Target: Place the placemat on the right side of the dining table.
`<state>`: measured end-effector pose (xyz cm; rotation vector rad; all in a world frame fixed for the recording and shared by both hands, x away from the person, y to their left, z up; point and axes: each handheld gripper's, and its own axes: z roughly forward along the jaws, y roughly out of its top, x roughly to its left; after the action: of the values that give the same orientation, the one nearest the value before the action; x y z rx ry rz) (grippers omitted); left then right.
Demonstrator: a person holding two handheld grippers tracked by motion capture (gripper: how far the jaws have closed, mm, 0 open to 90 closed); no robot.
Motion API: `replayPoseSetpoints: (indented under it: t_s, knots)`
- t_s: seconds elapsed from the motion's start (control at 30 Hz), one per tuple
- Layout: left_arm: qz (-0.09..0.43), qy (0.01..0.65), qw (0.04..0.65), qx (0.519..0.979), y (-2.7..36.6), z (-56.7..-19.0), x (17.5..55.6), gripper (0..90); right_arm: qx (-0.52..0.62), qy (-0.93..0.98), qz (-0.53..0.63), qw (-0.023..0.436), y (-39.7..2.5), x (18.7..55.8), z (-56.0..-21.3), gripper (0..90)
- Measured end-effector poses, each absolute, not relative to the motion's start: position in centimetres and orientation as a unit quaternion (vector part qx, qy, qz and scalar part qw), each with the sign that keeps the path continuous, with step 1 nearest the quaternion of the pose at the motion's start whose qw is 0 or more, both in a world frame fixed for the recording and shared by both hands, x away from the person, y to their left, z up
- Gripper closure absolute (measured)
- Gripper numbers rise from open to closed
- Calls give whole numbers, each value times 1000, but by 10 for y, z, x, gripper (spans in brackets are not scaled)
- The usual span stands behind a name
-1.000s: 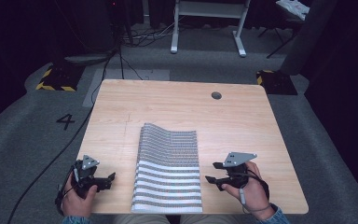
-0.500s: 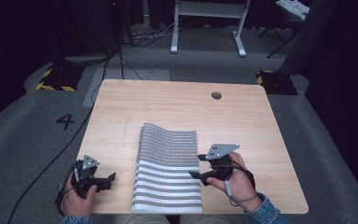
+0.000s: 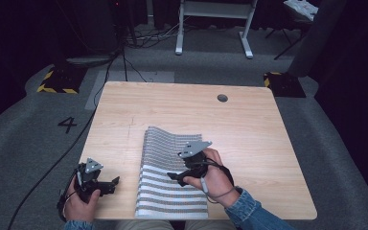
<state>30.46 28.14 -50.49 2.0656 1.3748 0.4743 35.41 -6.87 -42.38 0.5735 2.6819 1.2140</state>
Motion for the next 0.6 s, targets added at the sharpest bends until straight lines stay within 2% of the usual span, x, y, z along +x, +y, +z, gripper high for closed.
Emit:
replayPoseSetpoints:
  t_s: [0.33,0.6]
  knots:
    - [179,516,303,781,282,-505,304,0,193,885,418,66,-17,361,-439,168]
    - [179,517,305,780,281,-505,306,0,195,895,397,62,17,352,-449,165]
